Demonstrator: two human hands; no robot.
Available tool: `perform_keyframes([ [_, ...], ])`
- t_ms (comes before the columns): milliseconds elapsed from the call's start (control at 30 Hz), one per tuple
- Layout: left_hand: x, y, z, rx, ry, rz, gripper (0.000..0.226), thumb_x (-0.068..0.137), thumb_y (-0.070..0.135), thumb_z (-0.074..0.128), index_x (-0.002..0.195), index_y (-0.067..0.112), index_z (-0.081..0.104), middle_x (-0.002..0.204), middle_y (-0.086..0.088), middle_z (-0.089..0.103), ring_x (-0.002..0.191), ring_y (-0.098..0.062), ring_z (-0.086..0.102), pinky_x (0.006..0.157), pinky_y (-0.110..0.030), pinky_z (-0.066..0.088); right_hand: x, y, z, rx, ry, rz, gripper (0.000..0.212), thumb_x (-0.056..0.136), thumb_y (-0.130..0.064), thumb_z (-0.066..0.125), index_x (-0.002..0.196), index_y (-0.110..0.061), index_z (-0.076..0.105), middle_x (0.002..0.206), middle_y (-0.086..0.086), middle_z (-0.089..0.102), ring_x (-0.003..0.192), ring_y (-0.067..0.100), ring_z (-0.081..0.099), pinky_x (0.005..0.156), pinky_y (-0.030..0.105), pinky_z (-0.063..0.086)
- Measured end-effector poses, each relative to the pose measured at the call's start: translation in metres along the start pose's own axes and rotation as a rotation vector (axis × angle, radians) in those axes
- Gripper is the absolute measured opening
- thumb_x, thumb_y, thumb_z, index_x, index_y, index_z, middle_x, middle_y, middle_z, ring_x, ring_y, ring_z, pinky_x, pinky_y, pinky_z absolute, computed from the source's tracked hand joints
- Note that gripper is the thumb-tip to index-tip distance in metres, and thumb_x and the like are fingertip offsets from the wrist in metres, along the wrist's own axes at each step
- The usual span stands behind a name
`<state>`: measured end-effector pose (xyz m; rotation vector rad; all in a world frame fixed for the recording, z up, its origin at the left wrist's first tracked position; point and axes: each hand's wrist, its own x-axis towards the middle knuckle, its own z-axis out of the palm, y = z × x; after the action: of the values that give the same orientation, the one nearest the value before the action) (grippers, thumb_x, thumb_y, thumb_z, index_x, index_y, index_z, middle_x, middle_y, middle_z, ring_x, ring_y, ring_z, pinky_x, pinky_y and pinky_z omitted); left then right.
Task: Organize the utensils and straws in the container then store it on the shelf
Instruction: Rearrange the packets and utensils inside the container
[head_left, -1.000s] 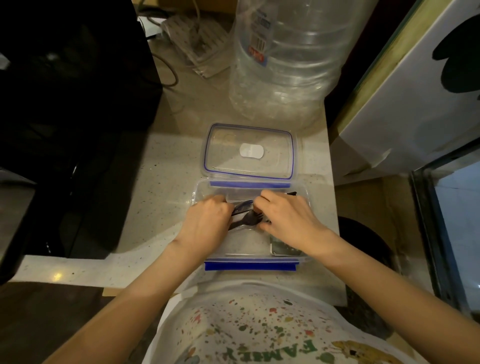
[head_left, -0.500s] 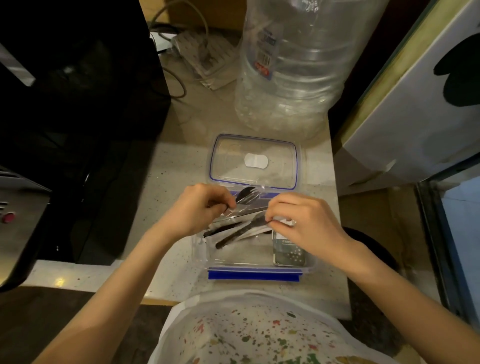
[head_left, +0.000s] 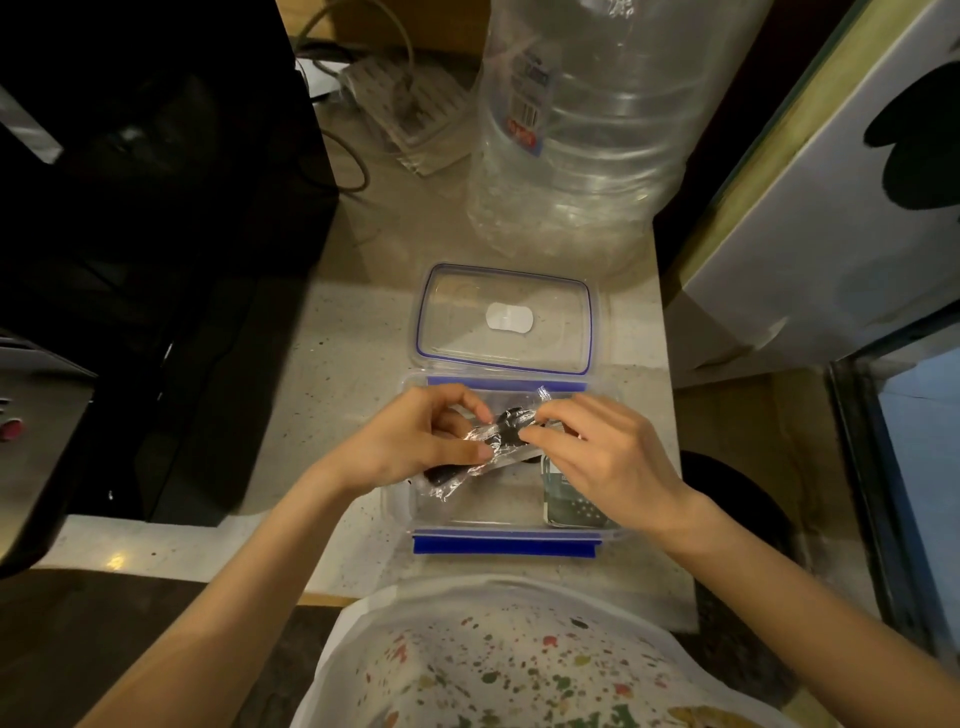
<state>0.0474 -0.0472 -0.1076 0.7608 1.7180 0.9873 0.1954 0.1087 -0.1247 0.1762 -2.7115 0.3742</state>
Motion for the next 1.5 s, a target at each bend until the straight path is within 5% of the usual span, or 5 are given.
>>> perform_keyframes([
  [300,-0.015,-0.009,0.021,0.593,0.089,0.073,0.029,0.081,0.017,0.066,0.11,0.021,0.064,0.093,0.008,0.069,0.074,0.003,0.059,0.07,-0.008,0.048,0.001,0.003,-0.005,0.247,-0.188,0.249,0.024,0.078,0.0,0.068,0.101,-0.006,0.069,0.095,0.008,0.068,0.085,0.019,0.065,0.072,0.028,0.055],
  [600,-0.029,-0.013,0.043,0.674,0.222,0.043,0.021,0.083,0.014,0.059,0.099,0.024,0.07,0.089,0.003,0.074,0.08,-0.014,0.065,0.077,-0.033,0.055,0.025,0.009,0.019,0.017,-0.517,0.234,0.034,0.087,-0.026,0.06,0.119,-0.017,0.057,0.114,-0.001,0.056,0.089,0.018,0.06,0.071,0.033,0.053],
  [1133,-0.031,-0.011,0.047,0.706,0.219,0.023,0.023,0.089,0.017,0.052,0.103,0.028,0.066,0.095,0.006,0.071,0.084,-0.013,0.063,0.073,-0.026,0.052,0.036,0.009,0.014,-0.025,-0.289,0.253,0.009,0.082,-0.013,0.067,0.089,-0.009,0.072,0.081,0.006,0.07,0.072,0.024,0.066,0.054,0.038,0.055],
  [1300,-0.031,-0.01,0.047,0.729,0.201,0.021,0.023,0.089,0.018,0.052,0.106,0.028,0.065,0.097,0.006,0.071,0.087,-0.013,0.063,0.075,-0.026,0.053,0.034,0.006,0.018,-0.186,-0.39,0.181,0.019,0.06,-0.005,0.083,0.073,-0.011,0.071,0.068,0.002,0.068,0.059,0.019,0.063,0.042,0.022,0.045],
  [1500,-0.03,-0.012,0.047,0.751,0.195,0.002,0.025,0.089,0.017,0.051,0.108,0.028,0.064,0.098,0.002,0.071,0.087,-0.016,0.063,0.077,-0.032,0.054,0.031,0.003,0.014,0.002,-0.374,0.179,0.023,0.072,-0.001,0.074,0.094,-0.006,0.07,0.083,0.01,0.069,0.069,0.026,0.066,0.048,0.037,0.055],
])
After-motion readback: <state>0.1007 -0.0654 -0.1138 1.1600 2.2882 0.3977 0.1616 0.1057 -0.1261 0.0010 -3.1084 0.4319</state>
